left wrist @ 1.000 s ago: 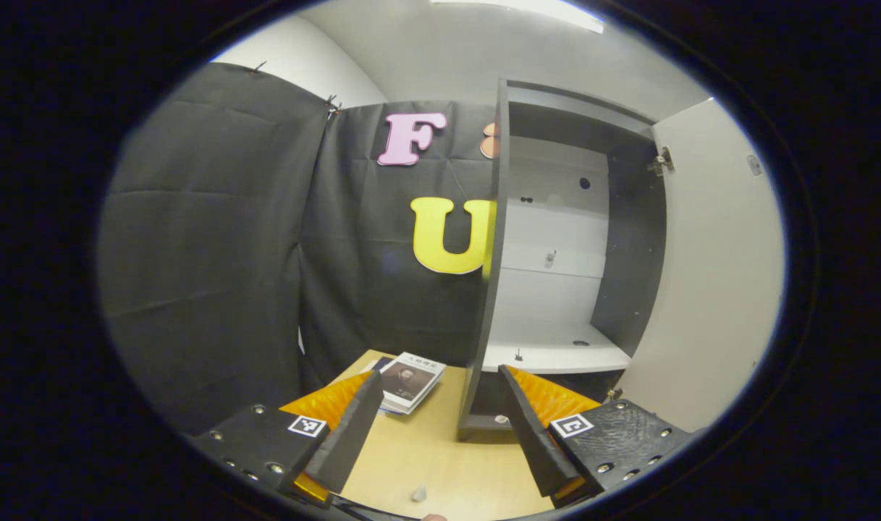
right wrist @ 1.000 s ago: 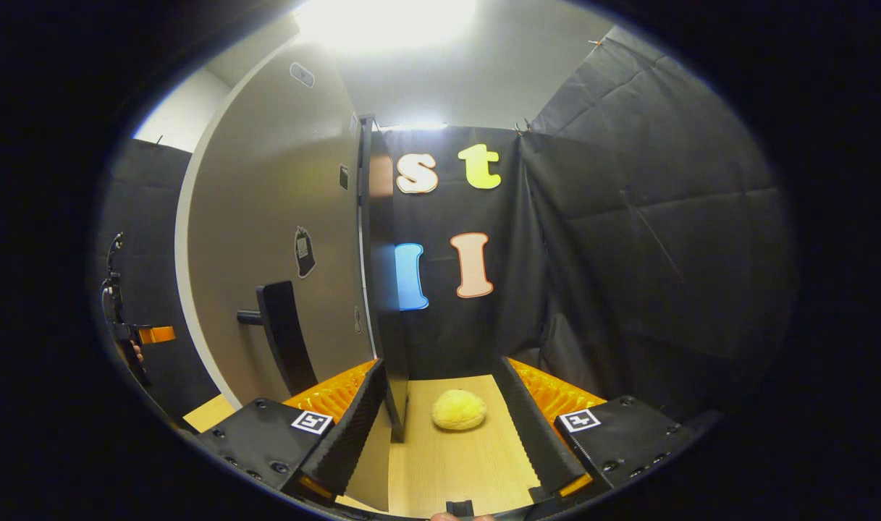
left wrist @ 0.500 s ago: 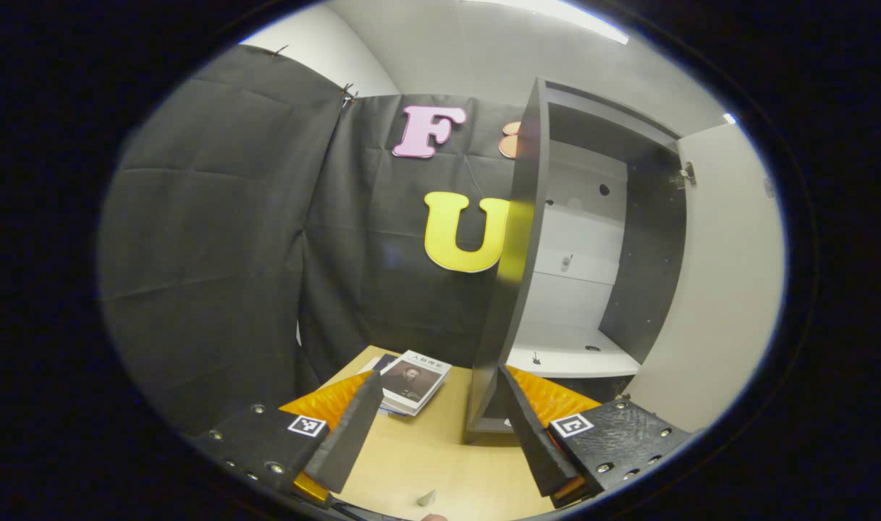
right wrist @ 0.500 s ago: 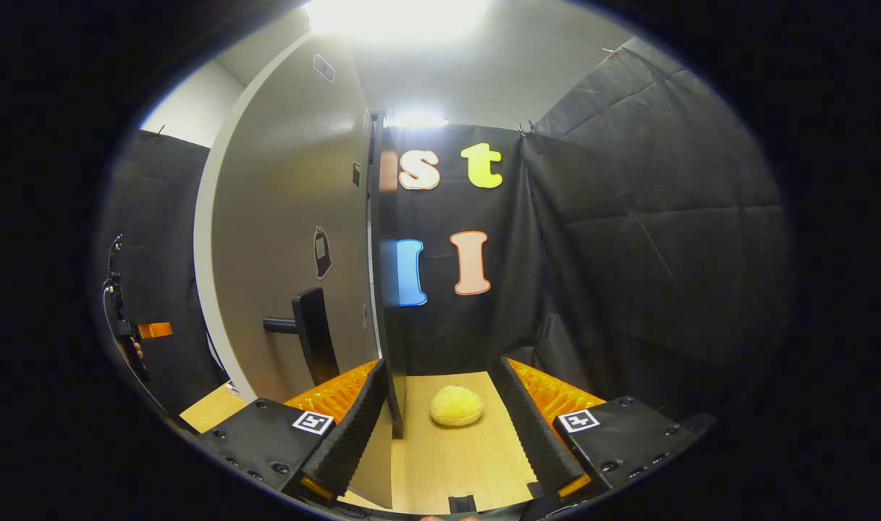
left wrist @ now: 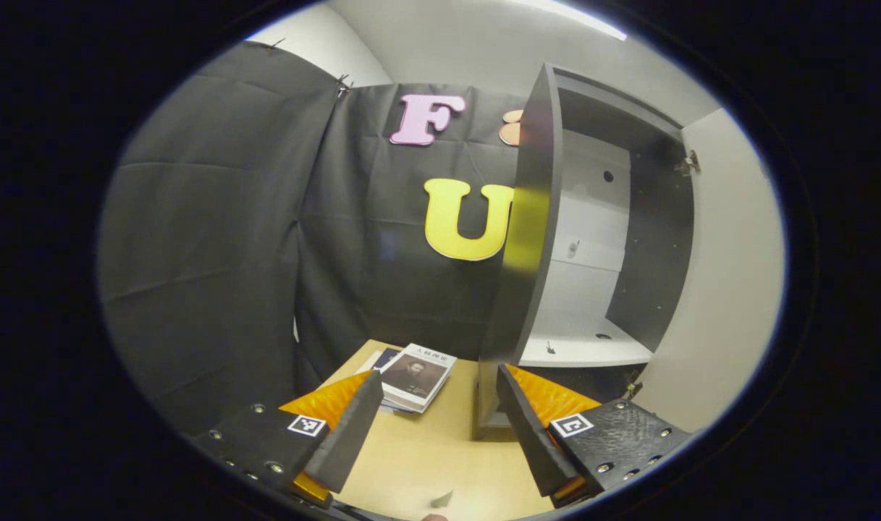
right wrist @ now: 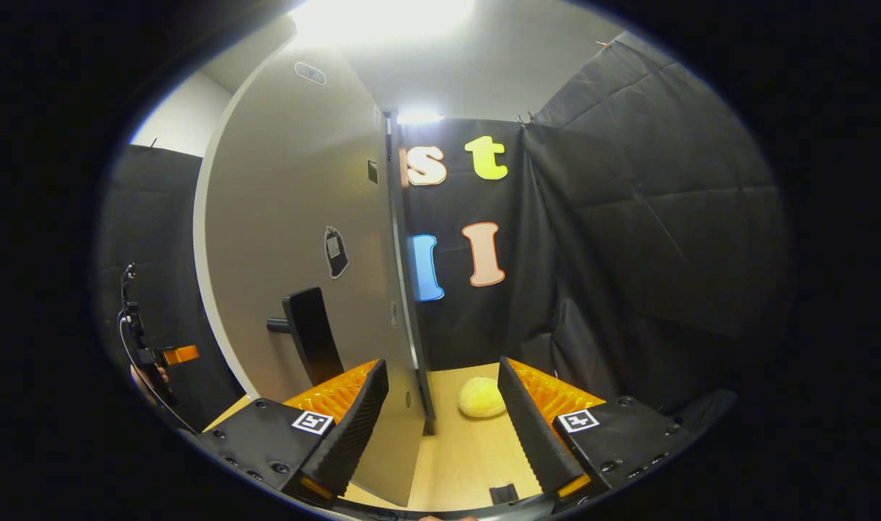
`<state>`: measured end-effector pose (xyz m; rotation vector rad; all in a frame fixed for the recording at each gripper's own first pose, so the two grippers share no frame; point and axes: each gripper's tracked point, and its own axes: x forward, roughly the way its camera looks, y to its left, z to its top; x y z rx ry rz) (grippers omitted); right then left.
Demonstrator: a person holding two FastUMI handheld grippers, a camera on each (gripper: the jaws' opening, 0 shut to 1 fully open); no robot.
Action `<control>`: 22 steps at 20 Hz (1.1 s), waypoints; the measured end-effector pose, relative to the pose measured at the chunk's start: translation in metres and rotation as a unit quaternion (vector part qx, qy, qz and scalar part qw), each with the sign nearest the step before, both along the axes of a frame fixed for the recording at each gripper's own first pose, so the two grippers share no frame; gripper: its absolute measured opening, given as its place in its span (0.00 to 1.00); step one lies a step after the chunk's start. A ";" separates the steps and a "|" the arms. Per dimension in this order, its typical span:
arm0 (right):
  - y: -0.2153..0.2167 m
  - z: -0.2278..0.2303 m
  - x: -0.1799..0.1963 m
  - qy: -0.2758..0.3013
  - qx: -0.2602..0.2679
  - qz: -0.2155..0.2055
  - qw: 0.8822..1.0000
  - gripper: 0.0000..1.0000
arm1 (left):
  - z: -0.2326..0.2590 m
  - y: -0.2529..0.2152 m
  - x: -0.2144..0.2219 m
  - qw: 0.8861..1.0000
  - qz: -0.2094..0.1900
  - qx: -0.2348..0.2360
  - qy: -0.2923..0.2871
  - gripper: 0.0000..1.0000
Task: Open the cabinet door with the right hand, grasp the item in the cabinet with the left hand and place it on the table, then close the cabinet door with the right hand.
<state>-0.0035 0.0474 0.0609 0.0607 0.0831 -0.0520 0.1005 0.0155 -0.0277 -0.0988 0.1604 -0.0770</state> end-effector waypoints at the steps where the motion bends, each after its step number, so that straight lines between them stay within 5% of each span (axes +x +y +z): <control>1: 0.009 -0.001 0.001 0.001 0.004 0.006 1.000 0.96 | -0.002 0.000 0.003 1.000 -0.004 0.006 0.000 0.96; 22: 0.169 -0.006 0.052 -0.021 0.040 0.081 0.996 0.98 | -0.026 0.052 0.040 0.998 -0.049 -0.024 0.021 0.95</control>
